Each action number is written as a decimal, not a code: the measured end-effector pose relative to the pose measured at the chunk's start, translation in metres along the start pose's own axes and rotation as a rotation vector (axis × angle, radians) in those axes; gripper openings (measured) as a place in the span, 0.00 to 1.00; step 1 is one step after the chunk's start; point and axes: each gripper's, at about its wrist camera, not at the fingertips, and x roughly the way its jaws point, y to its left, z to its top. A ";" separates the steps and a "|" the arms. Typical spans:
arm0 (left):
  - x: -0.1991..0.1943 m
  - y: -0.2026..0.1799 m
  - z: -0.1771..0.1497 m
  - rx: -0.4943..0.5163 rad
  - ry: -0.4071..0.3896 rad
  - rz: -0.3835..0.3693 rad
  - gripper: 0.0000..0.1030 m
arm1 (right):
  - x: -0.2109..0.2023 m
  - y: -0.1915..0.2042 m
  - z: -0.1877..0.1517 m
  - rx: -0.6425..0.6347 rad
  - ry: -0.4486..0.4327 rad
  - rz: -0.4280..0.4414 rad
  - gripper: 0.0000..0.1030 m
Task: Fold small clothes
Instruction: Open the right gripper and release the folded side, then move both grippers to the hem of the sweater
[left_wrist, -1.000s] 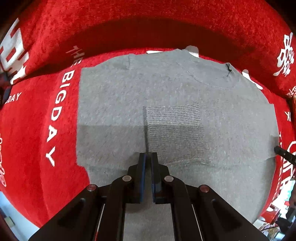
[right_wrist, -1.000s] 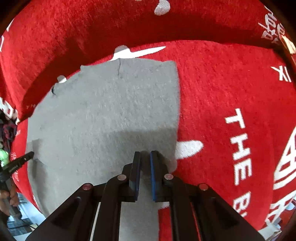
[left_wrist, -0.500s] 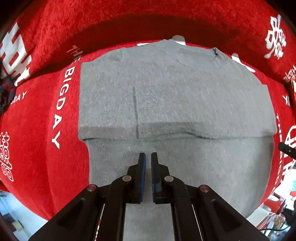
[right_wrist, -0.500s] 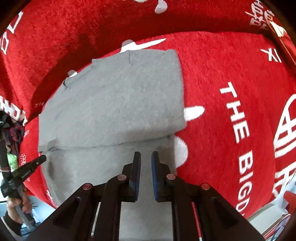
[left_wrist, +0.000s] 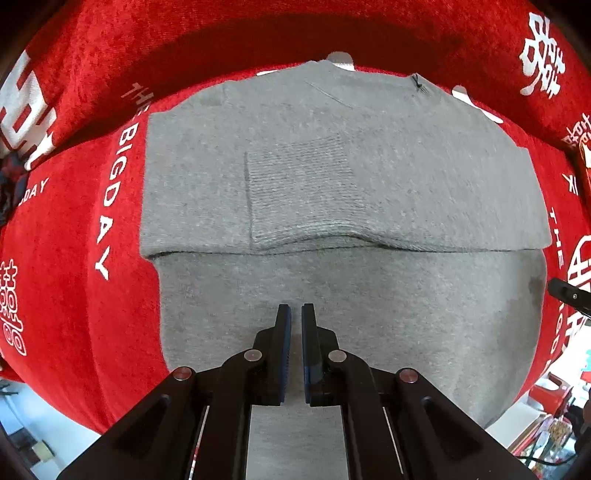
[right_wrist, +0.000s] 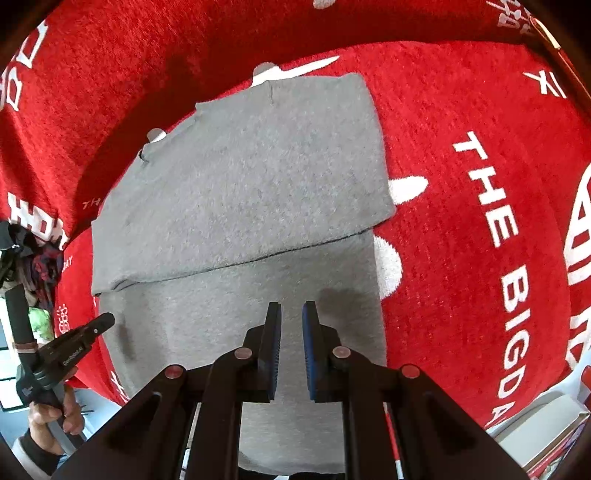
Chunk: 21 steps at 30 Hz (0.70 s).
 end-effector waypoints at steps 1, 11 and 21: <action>0.000 -0.001 0.000 0.001 -0.003 0.010 0.07 | 0.001 0.000 0.000 0.000 0.003 0.004 0.13; 0.008 -0.010 0.008 -0.013 -0.019 0.041 0.99 | 0.008 0.003 0.000 -0.017 0.037 0.037 0.15; 0.010 -0.014 0.009 -0.040 0.016 0.136 0.99 | 0.010 -0.002 0.002 -0.066 0.084 0.088 0.46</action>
